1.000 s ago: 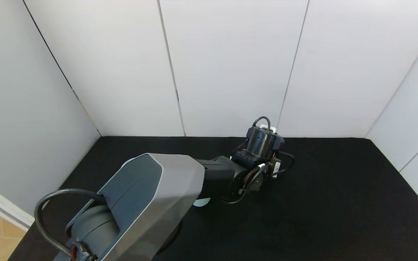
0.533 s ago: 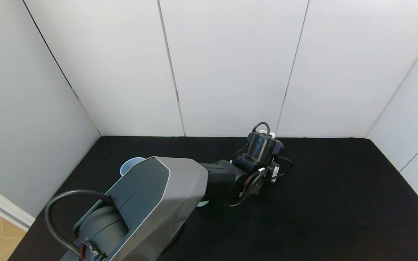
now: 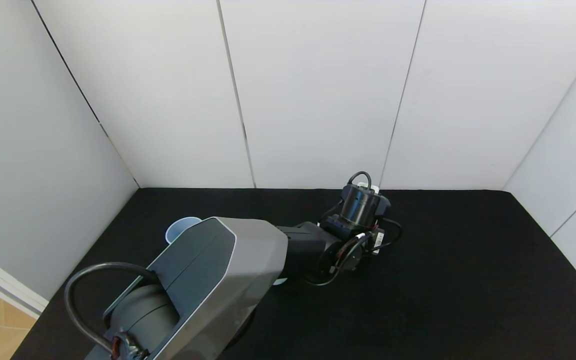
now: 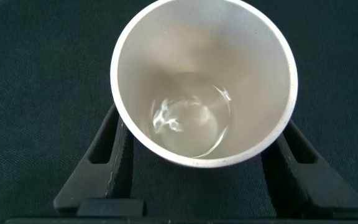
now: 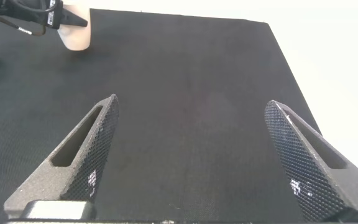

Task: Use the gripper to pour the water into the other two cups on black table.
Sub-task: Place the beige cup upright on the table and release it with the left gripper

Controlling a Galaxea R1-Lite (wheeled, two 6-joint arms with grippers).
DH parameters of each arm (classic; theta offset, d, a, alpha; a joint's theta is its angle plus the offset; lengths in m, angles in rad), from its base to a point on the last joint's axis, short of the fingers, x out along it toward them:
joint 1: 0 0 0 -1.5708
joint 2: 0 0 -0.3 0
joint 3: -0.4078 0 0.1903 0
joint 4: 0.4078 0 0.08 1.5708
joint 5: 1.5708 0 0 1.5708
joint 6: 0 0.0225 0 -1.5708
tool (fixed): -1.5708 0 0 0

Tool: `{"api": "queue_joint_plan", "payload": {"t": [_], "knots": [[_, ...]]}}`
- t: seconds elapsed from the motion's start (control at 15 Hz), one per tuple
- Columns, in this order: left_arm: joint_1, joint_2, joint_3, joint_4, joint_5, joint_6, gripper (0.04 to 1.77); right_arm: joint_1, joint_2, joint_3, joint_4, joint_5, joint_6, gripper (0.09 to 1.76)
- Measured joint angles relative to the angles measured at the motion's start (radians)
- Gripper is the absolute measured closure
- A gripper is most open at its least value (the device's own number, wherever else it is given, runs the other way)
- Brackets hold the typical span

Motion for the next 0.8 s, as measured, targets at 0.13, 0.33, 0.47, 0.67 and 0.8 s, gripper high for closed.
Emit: {"api": "queue_joint_plan", "payload": {"t": [0.13,0.33,0.47,0.67,0.8], "knots": [[0.000,0.000,0.000,0.003,0.000,0.000,0.62,0.000,0.000,0.000,0.000,0.000,0.000,0.14],[0.000,0.003,0.002,0.006,-0.001,0.000,0.62,0.000,0.000,0.000,0.000,0.000,0.000,0.14],[0.000,0.004,0.002,0.007,0.000,0.000,0.48,0.000,0.000,0.000,0.000,0.000,0.000,0.14],[0.000,0.004,0.002,0.007,0.000,0.000,0.36,0.000,0.000,0.000,0.000,0.000,0.000,0.14],[0.000,0.005,0.002,0.007,-0.001,-0.001,0.30,0.000,0.000,0.000,0.000,0.000,0.000,0.14]]}}
